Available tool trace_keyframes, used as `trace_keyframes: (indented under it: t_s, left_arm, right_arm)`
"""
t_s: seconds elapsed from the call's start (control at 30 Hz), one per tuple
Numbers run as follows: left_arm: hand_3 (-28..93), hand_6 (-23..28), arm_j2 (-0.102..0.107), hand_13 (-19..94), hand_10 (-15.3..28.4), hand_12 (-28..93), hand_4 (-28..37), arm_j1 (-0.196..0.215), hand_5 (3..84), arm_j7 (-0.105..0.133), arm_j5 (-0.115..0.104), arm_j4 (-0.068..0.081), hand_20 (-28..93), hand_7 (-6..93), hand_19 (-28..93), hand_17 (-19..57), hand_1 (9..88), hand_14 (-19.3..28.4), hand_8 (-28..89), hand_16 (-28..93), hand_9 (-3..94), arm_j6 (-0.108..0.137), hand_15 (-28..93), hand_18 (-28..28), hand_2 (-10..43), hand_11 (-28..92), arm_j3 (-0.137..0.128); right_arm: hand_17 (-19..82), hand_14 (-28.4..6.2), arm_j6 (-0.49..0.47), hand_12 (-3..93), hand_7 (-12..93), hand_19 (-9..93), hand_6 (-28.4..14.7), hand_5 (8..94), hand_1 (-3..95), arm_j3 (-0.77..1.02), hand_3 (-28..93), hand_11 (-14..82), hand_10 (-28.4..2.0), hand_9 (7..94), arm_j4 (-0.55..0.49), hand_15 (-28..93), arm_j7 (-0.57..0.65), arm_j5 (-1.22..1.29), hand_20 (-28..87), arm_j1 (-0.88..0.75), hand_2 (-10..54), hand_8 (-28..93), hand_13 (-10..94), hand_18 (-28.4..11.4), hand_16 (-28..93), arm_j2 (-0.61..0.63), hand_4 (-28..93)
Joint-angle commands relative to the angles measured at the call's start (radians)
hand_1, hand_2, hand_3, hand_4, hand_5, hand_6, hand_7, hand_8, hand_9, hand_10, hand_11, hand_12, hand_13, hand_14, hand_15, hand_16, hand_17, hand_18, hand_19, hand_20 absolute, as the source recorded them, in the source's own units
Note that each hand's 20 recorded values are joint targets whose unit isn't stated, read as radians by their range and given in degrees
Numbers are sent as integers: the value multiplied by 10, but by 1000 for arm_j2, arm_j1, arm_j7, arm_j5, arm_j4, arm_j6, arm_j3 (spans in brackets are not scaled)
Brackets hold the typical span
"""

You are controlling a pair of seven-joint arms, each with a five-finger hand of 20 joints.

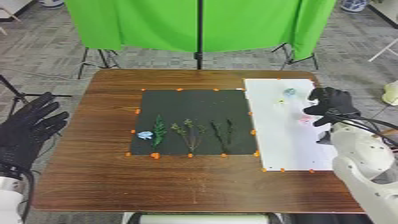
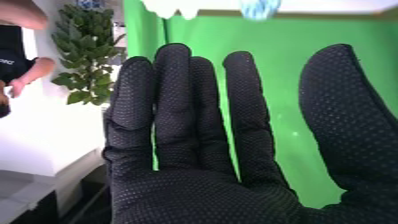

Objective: Arrange flowers

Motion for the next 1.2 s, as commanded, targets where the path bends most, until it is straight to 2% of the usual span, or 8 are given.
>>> trace_keyframes:
  t_s: [0.03, 0.1, 0.23, 0.37, 0.57, 0.9, 1.03, 1.2]
  left_arm:
    - [728, 27, 13, 286, 118, 82, -253, -9, 361, -22, -46, 27, 98, 168, 555, -53, 260, 141, -107, -44, 309, -64, 444, 216, 34, 218, -38]
    - [729, 28, 16, 290, 119, 81, -252, -5, 367, -42, -25, 28, 98, 167, 557, -51, 261, 145, -107, -44, 315, -81, 446, 216, 33, 215, -53]
    - [726, 28, 8, 292, 119, 81, -250, -6, 371, -86, -62, 36, 98, 166, 557, -51, 262, 145, -106, -45, 324, -139, 448, 215, 33, 215, -81]
    - [725, 30, 1, 293, 120, 81, -250, -19, 372, -124, -31, 40, 96, 164, 556, -51, 263, 146, -105, -46, 326, -166, 447, 215, 33, 214, -94]
    - [719, 30, 8, 294, 121, 82, -246, -19, 373, -119, -33, 39, 92, 160, 552, -52, 268, 145, -102, -47, 328, -145, 444, 215, 29, 212, -85]
    - [719, 31, 12, 293, 122, 83, -250, -34, 375, -117, -18, 40, 85, 159, 546, -56, 263, 146, -102, -45, 329, -149, 443, 214, 37, 211, -68]
    - [719, 31, 13, 293, 122, 83, -251, -35, 374, -114, -16, 39, 85, 159, 545, -57, 262, 146, -102, -45, 330, -149, 444, 213, 38, 210, -65]
    - [723, 31, 11, 290, 123, 85, -251, -28, 373, -112, -19, 38, 85, 163, 548, -60, 259, 146, -103, -45, 327, -149, 449, 214, 39, 214, -63]
  right_arm:
    - [241, -57, -29, 183, 398, 775, -5, 447, 302, -25, 881, 369, -102, 434, 16, 628, 15, -72, 342, -5, -95, -230, 443, -155, 125, 8, -283]
    - [242, -57, -34, 183, 399, 777, -4, 456, 303, -21, 882, 373, -102, 440, 19, 628, 16, -77, 343, -9, -95, -230, 446, -155, 126, 6, -283]
    - [243, -57, -45, 183, 403, 782, -3, 461, 305, -40, 882, 375, -101, 446, 25, 630, 49, -84, 345, 0, -95, -230, 454, -153, 128, 5, -283]
    - [250, -58, -25, 179, 389, 791, -5, 480, 307, -58, 882, 373, -95, 463, 38, 629, 75, -97, 349, 6, -95, -230, 471, -154, 129, 2, -283]
    - [254, -57, -22, 181, 383, 795, 0, 487, 314, -77, 882, 371, -95, 468, 62, 629, 57, -108, 348, 15, -95, -223, 477, -153, 132, 0, -283]
    - [265, -46, -30, 181, 417, 803, 39, 489, 333, -108, 876, 360, -72, 506, 97, 617, 45, -119, 346, 24, -95, -239, 516, -144, 136, -3, -283]
    - [278, -40, 15, 213, 452, 810, 47, 528, 373, -117, 842, 360, -68, 593, 105, 601, 35, -118, 347, 22, -95, -152, 567, -141, 167, -6, -283]
    - [297, -23, 23, 386, 518, 816, 50, 599, 445, -118, 787, 192, -42, 748, 98, 557, 2, -124, 353, 17, -86, -109, 622, -135, 282, -8, -283]
